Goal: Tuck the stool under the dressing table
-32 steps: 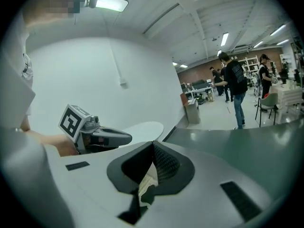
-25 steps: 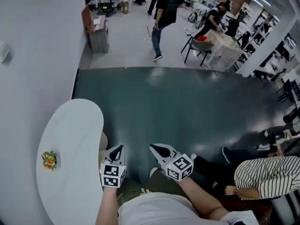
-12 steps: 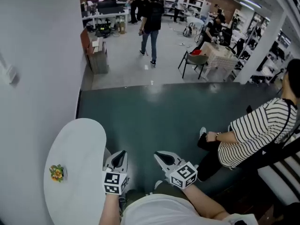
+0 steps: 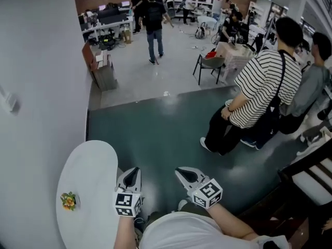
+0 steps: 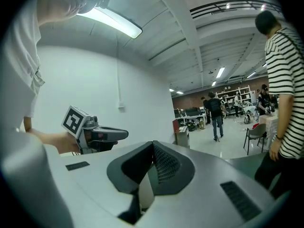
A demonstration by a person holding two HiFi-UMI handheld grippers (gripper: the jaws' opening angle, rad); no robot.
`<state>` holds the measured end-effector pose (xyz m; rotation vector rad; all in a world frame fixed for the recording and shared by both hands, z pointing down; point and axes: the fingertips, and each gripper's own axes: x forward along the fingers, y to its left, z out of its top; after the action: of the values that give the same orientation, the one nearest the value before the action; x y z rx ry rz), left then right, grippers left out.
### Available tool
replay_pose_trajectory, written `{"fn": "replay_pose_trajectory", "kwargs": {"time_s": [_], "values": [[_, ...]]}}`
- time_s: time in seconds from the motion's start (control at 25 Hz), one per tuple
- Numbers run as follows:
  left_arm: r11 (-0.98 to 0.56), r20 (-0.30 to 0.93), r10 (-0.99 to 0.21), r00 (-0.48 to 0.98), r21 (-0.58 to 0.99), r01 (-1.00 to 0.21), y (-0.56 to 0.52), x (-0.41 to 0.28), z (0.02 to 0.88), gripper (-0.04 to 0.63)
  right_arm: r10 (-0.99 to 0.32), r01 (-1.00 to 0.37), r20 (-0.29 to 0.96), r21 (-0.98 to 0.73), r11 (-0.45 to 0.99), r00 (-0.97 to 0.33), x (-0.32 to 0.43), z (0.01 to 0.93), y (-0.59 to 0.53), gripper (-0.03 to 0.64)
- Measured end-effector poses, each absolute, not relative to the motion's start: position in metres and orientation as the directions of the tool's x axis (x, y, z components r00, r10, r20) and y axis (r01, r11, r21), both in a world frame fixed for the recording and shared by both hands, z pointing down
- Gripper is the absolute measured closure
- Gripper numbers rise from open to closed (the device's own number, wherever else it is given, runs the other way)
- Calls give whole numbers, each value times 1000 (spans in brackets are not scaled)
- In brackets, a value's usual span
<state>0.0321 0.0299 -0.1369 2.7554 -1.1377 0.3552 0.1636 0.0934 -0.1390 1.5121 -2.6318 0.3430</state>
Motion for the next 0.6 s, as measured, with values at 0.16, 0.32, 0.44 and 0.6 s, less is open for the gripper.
{"fn": "replay_pose_trajectory", "kwargs": {"time_s": [0.16, 0.32, 0.44, 0.6], "values": [[-722, 262, -661, 703, 34, -691, 32, 46, -141, 592, -859, -877, 186, -164, 452, -477, 176, -135, 98, 609], [-735, 250, -650, 718, 34, -677, 35, 60, -143, 592, -867, -884, 184, -162, 438, -463, 182, -134, 104, 609], [-746, 247, -638, 729, 36, -665, 40, 68, -144, 592, -870, -887, 182, -161, 433, -458, 184, -135, 112, 609], [-757, 252, -625, 739, 39, -653, 46, 76, -147, 592, -875, -898, 207, -157, 412, -437, 191, -136, 122, 609]]}}
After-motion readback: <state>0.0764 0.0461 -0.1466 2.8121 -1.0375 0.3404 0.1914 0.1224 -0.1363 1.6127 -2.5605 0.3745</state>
